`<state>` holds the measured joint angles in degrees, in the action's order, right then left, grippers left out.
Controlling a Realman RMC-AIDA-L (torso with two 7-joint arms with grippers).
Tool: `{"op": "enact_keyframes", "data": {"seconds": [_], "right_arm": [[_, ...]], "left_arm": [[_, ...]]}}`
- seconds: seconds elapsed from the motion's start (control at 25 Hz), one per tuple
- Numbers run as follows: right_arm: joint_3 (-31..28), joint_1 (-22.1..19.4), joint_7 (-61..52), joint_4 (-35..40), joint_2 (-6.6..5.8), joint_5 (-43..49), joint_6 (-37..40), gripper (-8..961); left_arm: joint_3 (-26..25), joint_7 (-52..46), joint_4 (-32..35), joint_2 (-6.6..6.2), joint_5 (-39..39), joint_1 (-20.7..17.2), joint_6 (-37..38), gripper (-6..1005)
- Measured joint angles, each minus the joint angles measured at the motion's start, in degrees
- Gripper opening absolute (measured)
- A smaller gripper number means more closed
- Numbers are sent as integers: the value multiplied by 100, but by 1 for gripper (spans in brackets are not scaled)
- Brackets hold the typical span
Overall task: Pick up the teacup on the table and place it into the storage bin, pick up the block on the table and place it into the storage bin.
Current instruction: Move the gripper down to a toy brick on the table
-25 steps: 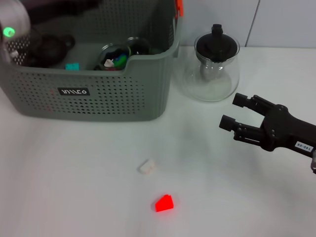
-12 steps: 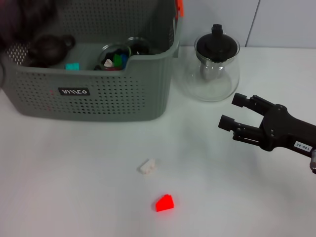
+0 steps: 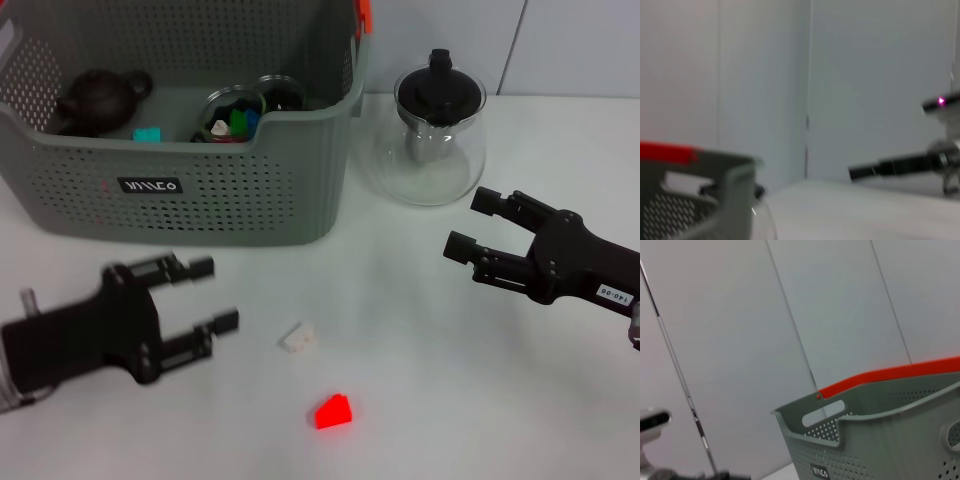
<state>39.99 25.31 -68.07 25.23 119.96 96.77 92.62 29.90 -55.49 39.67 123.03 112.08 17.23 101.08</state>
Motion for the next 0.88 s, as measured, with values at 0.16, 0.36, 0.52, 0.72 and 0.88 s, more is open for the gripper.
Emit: {"op": "enact_keyframes", "data": {"seconds": [0.16, 0.36, 0.52, 0.72, 0.88], "right_arm": [[0, 0, -3, 0, 1, 0, 1, 945], [0, -27, -5, 0, 1, 4, 2, 945], [0, -42, -5, 0, -6, 4, 2, 945], [0, -43, -5, 0, -8, 0, 2, 945], [0, -40, -5, 0, -8, -1, 2, 945]], "left_arm": [[37, 282, -228, 93, 420, 42, -347, 604], [102, 520, -824, 118, 541, 283, -1050, 492], [101, 616, -1292, 134, 527, 481, -1665, 438], [77, 1407, -1877, 142, 523, 647, -2213, 433], [63, 1747, -2201, 143, 510, 787, -2543, 428]]}}
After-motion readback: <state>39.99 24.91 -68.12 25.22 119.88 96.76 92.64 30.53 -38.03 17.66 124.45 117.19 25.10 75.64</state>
